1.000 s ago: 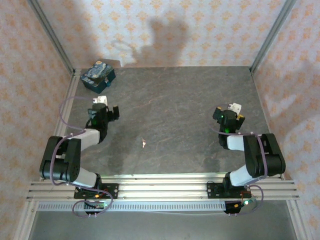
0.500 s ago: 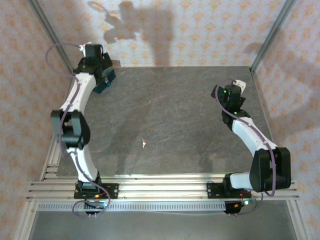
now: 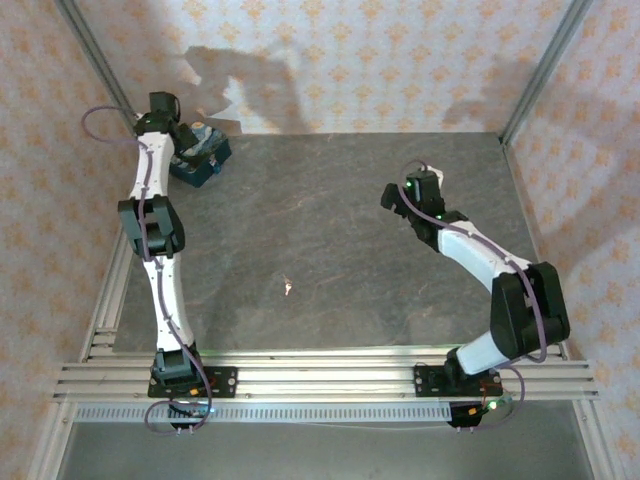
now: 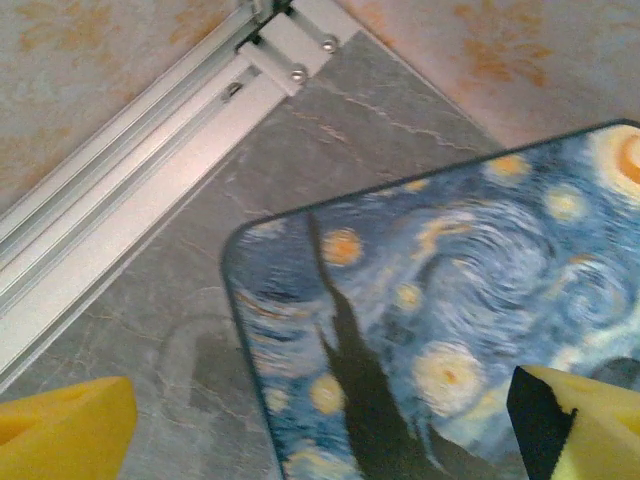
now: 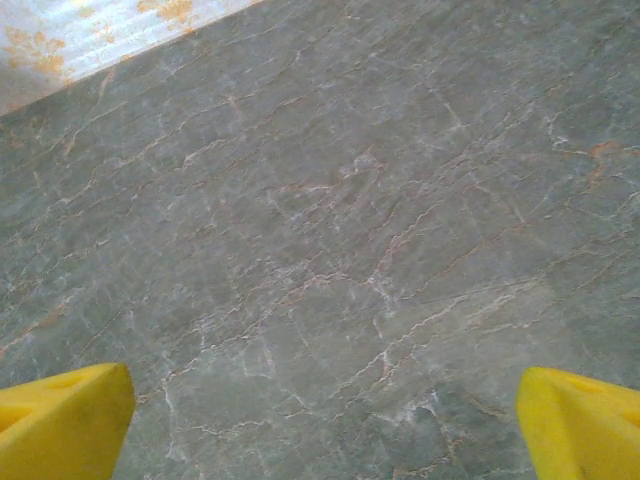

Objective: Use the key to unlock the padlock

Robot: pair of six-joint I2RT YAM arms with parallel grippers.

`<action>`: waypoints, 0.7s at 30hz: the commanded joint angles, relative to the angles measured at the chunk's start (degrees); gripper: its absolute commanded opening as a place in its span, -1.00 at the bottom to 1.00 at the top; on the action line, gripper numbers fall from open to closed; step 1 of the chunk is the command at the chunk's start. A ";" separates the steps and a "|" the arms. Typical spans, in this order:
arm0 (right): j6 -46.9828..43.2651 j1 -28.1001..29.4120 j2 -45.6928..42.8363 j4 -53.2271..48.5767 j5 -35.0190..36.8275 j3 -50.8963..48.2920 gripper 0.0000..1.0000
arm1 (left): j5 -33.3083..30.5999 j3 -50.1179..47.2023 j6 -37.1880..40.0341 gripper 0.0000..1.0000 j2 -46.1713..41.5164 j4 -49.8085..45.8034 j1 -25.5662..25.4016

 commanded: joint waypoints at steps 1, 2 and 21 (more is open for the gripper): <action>1.79 1.63 3.42 -1.86 -0.39 4.28 0.94 | 6.21 2.97 -1.82 0.83 2.03 -1.88 -0.66; 1.98 1.92 4.01 -2.00 -0.77 4.81 0.94 | 7.56 2.80 -1.89 0.77 2.43 -2.03 -0.73; 2.59 3.64 -0.35 -4.17 -1.77 3.02 0.94 | 13.82 -35.92 -2.60 0.16 -12.83 10.78 -5.66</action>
